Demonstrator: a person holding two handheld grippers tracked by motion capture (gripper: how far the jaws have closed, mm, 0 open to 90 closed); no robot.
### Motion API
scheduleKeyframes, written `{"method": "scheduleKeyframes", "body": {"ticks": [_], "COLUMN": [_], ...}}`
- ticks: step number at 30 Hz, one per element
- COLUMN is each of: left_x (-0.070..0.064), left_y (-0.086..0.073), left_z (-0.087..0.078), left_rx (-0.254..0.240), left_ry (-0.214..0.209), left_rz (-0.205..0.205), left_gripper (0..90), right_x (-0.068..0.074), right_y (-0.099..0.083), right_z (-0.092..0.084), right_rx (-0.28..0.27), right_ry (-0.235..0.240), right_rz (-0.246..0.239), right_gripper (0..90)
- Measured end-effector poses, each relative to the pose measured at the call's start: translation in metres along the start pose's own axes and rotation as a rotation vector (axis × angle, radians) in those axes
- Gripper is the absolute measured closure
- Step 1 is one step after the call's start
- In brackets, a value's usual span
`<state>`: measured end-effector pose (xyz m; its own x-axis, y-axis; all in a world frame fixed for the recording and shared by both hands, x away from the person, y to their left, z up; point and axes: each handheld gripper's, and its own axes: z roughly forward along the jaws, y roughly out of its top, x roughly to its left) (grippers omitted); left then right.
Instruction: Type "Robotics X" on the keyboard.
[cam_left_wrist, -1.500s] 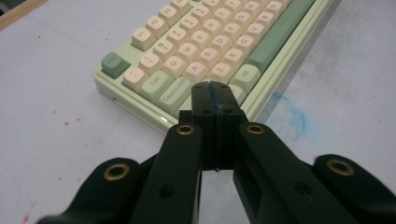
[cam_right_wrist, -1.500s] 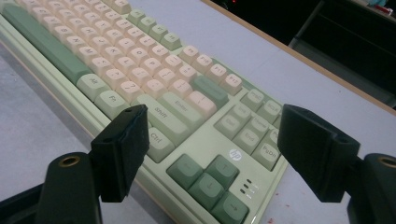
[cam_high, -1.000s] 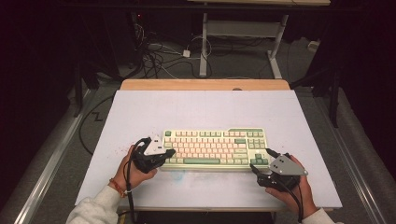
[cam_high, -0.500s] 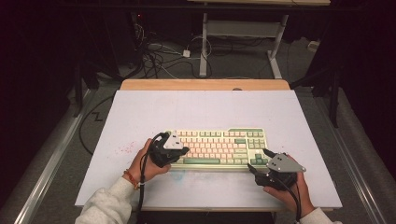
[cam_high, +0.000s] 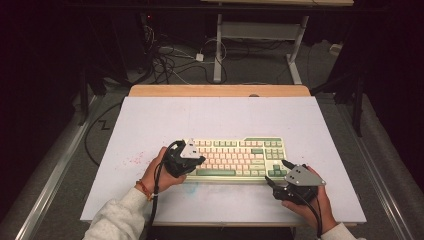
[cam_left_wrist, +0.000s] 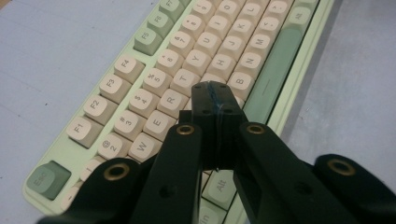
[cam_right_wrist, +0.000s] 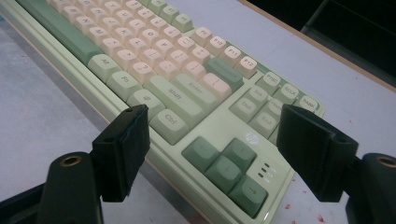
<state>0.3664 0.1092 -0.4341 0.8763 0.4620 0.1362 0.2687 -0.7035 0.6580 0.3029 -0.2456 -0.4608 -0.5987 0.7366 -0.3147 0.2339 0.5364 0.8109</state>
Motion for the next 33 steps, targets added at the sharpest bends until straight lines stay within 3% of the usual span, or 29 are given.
{"method": "scheduleKeyframes", "body": {"ticks": [20,23,29,33], "left_x": [-0.001,-0.001,-0.003,-0.006], "left_y": [0.001,0.001,0.003,0.003], "left_z": [0.021,0.022,0.025,0.021], "left_rx": [0.060,0.062,0.096,0.063], "left_ry": [-0.041,-0.035,-0.016,-0.013], "left_rz": [0.011,0.014,0.021,0.024], "left_gripper": [87.3,87.3,87.5,87.3], "right_x": [0.002,0.001,0.004,0.005], "right_y": [-0.001,-0.001,-0.002,-0.001], "right_z": [0.001,0.001,0.004,0.004], "right_rx": [0.015,0.014,0.032,0.032], "right_ry": [0.001,0.003,0.024,0.034], "right_rz": [-0.019,-0.012,-0.046,-0.050], "right_gripper": [26.0,26.0,26.3,26.3]}}
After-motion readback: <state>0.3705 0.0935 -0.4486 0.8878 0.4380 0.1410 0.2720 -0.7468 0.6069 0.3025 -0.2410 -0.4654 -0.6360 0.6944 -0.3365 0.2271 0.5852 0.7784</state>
